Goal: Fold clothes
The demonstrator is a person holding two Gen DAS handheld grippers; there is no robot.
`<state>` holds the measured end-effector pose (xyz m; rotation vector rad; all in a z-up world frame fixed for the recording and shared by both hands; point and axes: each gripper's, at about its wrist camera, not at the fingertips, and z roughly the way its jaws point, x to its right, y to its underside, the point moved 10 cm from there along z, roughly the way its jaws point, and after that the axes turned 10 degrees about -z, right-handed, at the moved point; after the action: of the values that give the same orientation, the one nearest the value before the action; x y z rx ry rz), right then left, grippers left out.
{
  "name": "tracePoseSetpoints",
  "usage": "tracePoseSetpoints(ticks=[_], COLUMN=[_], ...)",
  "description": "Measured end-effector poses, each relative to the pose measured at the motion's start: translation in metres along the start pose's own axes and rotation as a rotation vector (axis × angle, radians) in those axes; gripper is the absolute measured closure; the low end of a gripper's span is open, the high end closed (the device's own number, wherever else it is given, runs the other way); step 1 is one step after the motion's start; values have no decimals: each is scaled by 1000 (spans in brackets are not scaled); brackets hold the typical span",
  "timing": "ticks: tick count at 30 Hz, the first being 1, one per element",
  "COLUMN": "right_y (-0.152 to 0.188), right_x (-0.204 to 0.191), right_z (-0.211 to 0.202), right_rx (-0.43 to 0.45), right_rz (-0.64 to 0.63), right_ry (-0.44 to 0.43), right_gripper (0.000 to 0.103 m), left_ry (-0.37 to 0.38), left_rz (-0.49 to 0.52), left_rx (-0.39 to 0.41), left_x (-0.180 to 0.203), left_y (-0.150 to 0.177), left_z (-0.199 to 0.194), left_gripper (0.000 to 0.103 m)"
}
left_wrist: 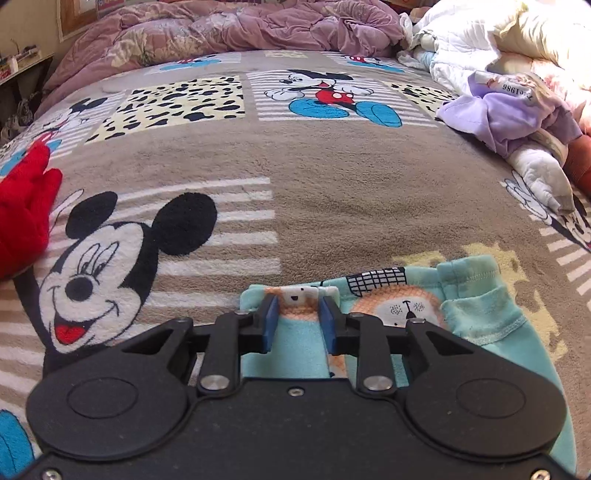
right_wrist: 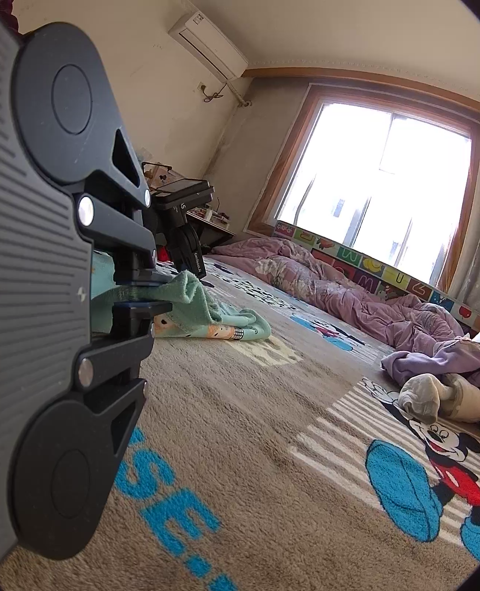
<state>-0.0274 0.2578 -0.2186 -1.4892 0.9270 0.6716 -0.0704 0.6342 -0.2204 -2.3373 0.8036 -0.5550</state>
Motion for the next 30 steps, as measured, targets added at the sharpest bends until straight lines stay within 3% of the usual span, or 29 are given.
tracePoseSetpoints(ticks=[4, 8, 12, 15, 17, 20, 26, 30], right_y=[3, 2, -2, -2, -2, -3, -2, -2], right_x=[1, 0, 0, 1, 0, -2, -1, 1], right_z=[5, -1, -7, -8, -9, -9, -6, -5], right_rx=[-21, 0, 35, 41, 43, 53, 64, 67], right_rz=[-12, -8, -7, -14, -24, -49, -97, -99], right_ry=[0, 6, 10, 17, 21, 30, 74, 91], right_gripper=[93, 93, 93, 93, 93, 93, 93, 93], left_ry=[9, 85, 74, 68, 84, 100, 120, 114], left_rz=[33, 8, 64, 77, 61, 117, 98, 24], left_rx=[3, 80, 142, 179, 148, 15, 159, 198], left_x=[4, -2, -10, -12, -9, 3, -4, -23], left_y=[2, 3, 41, 88, 117, 153, 150, 176], left_z=[-10, -56, -122, -168, -172, -146, -208, -240], left_gripper=[75, 75, 75, 79, 83, 83, 83, 84])
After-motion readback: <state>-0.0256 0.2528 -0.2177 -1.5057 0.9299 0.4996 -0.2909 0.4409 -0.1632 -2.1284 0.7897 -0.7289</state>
